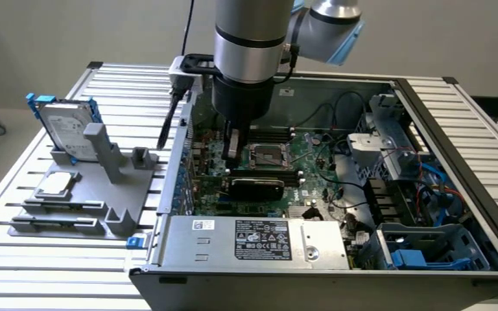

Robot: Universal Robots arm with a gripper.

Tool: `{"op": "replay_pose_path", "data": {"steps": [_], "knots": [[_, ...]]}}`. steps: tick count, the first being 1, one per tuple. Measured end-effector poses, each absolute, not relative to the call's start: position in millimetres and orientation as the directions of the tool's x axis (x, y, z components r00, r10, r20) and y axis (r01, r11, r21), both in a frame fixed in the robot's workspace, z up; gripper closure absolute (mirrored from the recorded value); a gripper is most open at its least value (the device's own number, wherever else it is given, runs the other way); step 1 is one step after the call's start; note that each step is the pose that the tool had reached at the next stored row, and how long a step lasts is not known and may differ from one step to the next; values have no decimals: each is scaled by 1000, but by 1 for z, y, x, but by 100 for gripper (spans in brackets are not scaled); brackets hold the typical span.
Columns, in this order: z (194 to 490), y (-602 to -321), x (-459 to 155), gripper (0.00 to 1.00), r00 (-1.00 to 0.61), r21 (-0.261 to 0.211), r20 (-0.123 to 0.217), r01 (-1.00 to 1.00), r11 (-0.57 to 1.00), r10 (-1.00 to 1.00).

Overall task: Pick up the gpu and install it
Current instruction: 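Press down on the gpu until it lock into place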

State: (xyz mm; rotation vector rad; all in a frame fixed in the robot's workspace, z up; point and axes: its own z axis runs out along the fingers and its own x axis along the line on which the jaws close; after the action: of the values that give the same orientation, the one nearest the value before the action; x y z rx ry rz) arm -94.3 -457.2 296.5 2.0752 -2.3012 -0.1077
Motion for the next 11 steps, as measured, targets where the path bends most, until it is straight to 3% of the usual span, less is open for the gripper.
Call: {"op": "replay_pose_path", "data": {"steps": [11], "knots": [[297, -457, -79, 89, -70, 71, -17, -995, 68, -997]]}}
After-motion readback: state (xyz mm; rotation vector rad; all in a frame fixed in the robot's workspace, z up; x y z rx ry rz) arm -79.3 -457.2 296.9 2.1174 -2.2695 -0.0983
